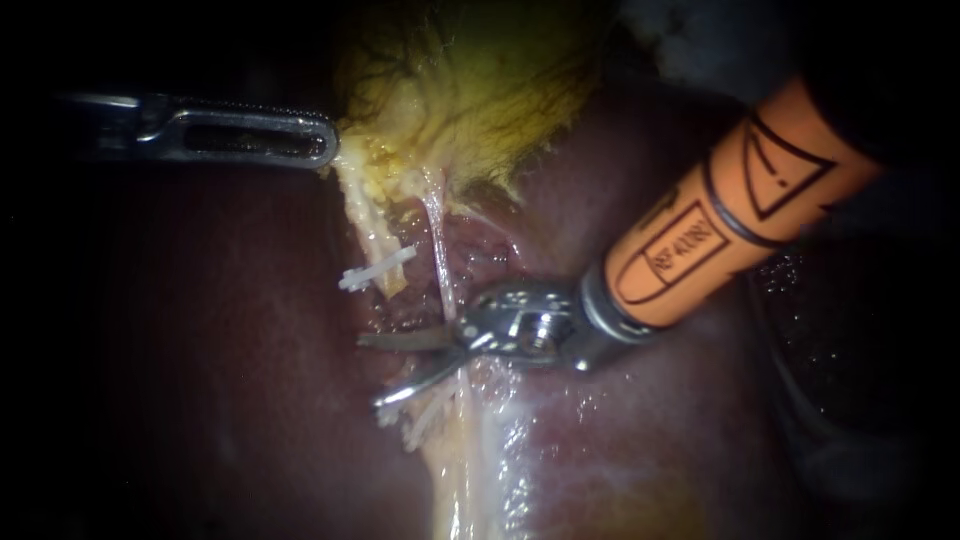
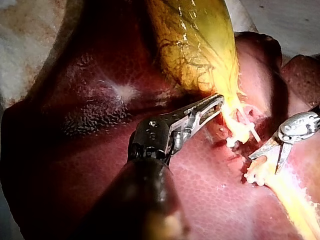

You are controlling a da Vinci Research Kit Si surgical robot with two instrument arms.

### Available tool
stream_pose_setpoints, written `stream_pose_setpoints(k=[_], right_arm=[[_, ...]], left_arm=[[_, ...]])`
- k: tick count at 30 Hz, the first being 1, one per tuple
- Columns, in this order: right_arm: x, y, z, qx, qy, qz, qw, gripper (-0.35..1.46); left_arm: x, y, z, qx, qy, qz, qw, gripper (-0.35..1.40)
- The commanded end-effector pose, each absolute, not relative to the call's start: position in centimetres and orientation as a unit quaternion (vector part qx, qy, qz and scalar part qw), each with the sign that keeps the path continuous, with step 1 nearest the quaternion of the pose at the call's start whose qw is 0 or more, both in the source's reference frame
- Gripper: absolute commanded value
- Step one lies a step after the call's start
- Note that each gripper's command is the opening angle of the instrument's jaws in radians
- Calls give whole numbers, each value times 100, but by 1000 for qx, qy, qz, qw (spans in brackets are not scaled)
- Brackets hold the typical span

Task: Go back from the cut left tube

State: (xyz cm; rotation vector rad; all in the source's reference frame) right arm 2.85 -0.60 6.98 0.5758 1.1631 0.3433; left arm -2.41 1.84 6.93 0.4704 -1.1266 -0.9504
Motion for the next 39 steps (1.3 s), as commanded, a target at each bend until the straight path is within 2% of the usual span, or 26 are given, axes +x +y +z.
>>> stream_pose_setpoints(k=[1,5,8,11,17,20,39], right_arm=[[275,-60,691,244,542,153,789,145],[240,-52,662,196,537,152,807,145],[214,-42,638,172,517,149,825,145],[191,-34,618,154,480,132,854,145],[160,-22,594,140,394,131,899,143],[151,-18,588,128,376,132,908,143],[135,-14,584,120,363,135,914,143]], left_arm=[[-241,185,693,212,-508,-430,715,-35],[-241,185,695,211,-509,-430,716,-35],[-241,185,696,211,-509,-430,716,-35],[-241,185,696,211,-509,-430,716,-35],[-241,184,697,210,-508,-430,716,-35],[-242,184,699,209,-509,-430,716,-35],[-260,174,735,199,-508,-429,720,-35]])
